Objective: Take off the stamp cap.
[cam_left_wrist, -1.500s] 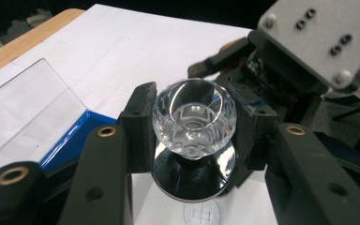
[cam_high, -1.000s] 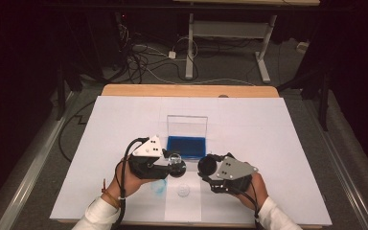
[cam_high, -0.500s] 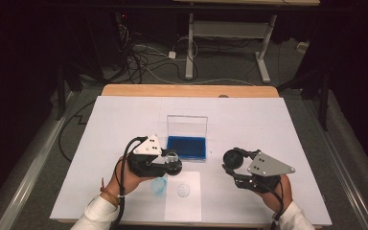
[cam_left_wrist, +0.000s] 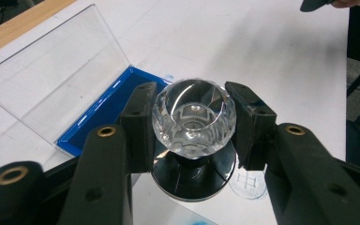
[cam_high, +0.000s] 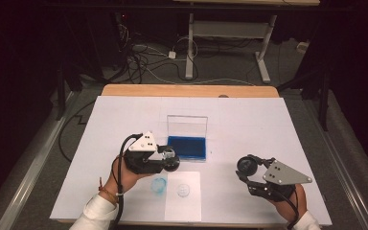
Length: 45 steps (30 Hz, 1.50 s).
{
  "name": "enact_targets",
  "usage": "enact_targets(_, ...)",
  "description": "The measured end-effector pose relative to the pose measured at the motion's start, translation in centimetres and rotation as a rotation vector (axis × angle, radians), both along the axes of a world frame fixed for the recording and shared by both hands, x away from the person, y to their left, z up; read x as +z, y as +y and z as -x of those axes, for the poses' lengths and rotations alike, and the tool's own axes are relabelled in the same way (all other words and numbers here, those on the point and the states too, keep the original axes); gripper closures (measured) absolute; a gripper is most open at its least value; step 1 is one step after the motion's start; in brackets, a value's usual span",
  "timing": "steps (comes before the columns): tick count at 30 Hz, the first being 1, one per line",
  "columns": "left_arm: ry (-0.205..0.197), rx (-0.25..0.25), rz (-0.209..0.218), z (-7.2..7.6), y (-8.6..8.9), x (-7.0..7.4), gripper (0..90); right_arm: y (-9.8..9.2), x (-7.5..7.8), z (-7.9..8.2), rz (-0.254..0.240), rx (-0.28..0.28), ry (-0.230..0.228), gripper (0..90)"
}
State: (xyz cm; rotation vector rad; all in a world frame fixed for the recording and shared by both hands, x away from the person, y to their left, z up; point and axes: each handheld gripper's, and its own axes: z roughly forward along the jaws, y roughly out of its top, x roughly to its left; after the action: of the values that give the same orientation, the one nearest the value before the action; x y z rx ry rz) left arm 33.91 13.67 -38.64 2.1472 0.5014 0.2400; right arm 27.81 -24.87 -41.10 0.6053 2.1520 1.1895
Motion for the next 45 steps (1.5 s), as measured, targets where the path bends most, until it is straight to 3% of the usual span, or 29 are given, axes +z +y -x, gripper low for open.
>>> enact_targets(10, -0.016, -0.004, -0.013, -0.3, -0.5, 0.6, 54.5, -1.0, -1.0, 1.1, 0.011, -0.013, 0.024, 38.5)
enact_targets(25, -0.005, -0.003, -0.054, -2.4, -1.6, 2.0, 54.5, -1.0, -1.0, 1.3, -0.004, 0.002, 0.025, 38.5)
enact_targets(37, 0.006, 0.014, -0.096, -4.2, -3.0, 1.8, 54.5, -0.2, -1.3, 1.1, 0.006, 0.039, 0.038, 38.5)
enact_targets(45, 0.023, 0.026, -0.09, -5.3, -3.5, 1.2, 54.5, 0.4, -1.8, 0.7, 0.014, 0.055, 0.059, 38.5)
